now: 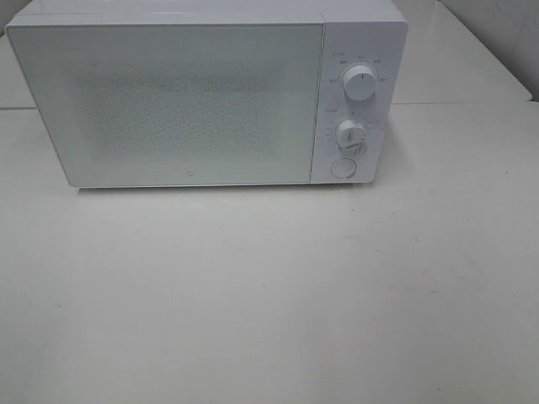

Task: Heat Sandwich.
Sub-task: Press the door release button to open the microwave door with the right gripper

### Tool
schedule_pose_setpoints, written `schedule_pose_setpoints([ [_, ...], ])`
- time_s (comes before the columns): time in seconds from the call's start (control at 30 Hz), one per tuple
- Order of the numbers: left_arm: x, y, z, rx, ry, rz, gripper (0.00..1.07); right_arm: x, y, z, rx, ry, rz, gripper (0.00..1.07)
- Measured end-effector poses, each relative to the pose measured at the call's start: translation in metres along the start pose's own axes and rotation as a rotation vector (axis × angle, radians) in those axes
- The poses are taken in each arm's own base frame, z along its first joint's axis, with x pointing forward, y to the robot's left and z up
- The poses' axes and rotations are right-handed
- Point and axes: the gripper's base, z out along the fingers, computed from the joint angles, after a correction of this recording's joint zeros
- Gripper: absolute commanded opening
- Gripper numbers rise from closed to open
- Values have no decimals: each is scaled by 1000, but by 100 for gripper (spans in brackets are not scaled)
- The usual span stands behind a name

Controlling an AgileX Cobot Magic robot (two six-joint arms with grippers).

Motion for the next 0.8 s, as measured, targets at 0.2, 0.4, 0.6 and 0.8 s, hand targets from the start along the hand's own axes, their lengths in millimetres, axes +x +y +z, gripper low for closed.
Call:
schedule_pose_setpoints([
  [0.2,0,0,0,0,0,0,98,0,0,0,0,0,0,74],
  [0.4,0,0,0,0,0,0,98,0,0,0,-1,0,0,74],
  [0.6,0,0,0,0,0,0,98,-8,1,-2,-12,-50,5,74],
  [0.8,0,0,0,0,0,0,98,-25,4,8,-29,-81,3,74],
])
